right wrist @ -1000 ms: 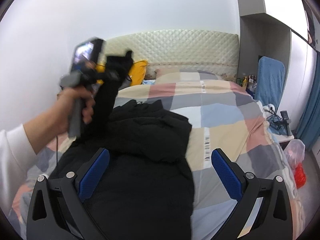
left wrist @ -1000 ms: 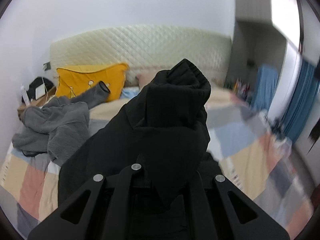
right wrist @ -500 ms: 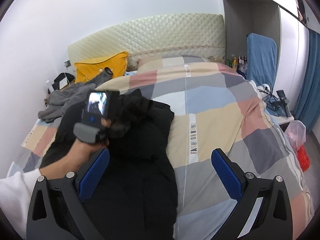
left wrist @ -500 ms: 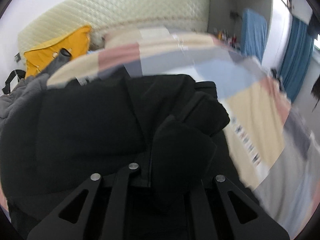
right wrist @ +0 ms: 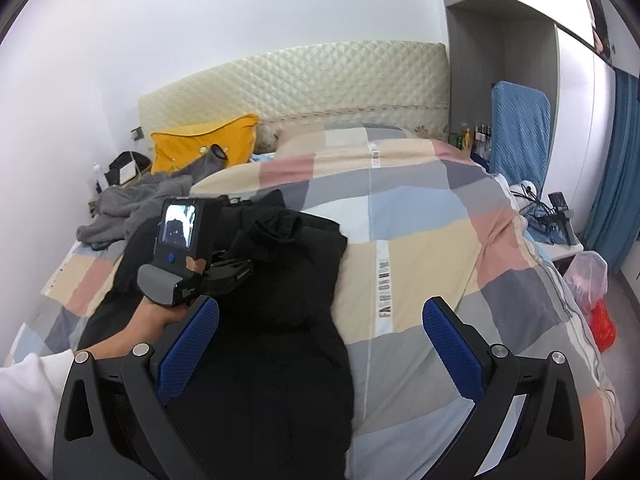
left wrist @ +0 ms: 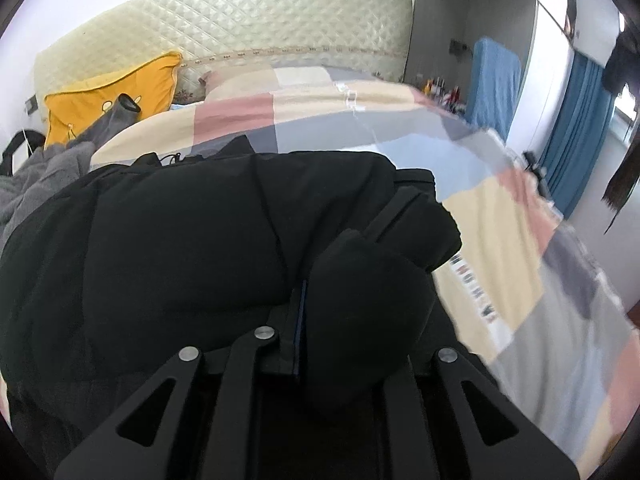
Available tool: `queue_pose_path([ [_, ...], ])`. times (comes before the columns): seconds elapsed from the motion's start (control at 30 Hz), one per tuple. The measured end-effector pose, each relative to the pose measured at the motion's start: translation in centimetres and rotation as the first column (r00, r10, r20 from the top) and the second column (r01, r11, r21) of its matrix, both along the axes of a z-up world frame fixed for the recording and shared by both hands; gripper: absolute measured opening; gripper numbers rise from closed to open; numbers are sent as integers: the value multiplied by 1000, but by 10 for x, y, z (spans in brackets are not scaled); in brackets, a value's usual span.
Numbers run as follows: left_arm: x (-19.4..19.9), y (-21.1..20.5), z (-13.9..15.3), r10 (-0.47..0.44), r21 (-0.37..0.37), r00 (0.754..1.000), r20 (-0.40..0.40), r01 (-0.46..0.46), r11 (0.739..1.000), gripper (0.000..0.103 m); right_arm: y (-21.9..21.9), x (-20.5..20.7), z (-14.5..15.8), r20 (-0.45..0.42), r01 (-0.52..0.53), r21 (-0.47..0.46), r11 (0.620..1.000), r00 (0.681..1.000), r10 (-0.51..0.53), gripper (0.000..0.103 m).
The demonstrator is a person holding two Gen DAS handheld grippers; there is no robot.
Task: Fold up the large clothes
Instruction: 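Fold the sleeve across the jacket body and release with the left gripper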
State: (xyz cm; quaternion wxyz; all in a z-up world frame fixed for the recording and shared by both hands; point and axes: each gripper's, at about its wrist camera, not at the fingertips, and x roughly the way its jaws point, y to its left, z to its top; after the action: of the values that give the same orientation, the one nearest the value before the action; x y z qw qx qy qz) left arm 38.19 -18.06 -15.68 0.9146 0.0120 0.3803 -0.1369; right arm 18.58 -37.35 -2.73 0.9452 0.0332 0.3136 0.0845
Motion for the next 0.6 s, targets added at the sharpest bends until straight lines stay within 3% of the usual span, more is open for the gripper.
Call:
queue_pose_path([
  [0.07, -7, 4, 7, 3, 1, 1000, -14, -3, 1000, 27, 9, -9, 4, -1, -14, 4, 1000, 1000, 14, 103],
  [0.1, -11, 7, 11, 5, 2, 1000, -14, -5, 1000, 39, 12, -12, 5, -2, -18, 7, 1000, 1000, 18, 103],
  [0.13, -16, 12, 15, 14, 1, 1000, -9, -14, 1000, 59, 15, -17, 7, -3, -24, 16, 1000, 1000, 24, 103],
  [0.2, -27, 26, 22, 46, -14, 999, 5, -46, 999, 74, 27, -28, 12, -4, -47, 36, 998, 999, 47, 103],
  [0.47, -58, 106, 42, 131, -48, 991, 36, -129, 990, 74, 83, -51, 10, 79, -160, -32, 987, 984, 162, 103],
  [0.6, -76, 172, 40, 213, -97, 977, 26, -210, 973, 76, 110, -36, -15, 31, -207, -17, 978, 978, 208, 103],
])
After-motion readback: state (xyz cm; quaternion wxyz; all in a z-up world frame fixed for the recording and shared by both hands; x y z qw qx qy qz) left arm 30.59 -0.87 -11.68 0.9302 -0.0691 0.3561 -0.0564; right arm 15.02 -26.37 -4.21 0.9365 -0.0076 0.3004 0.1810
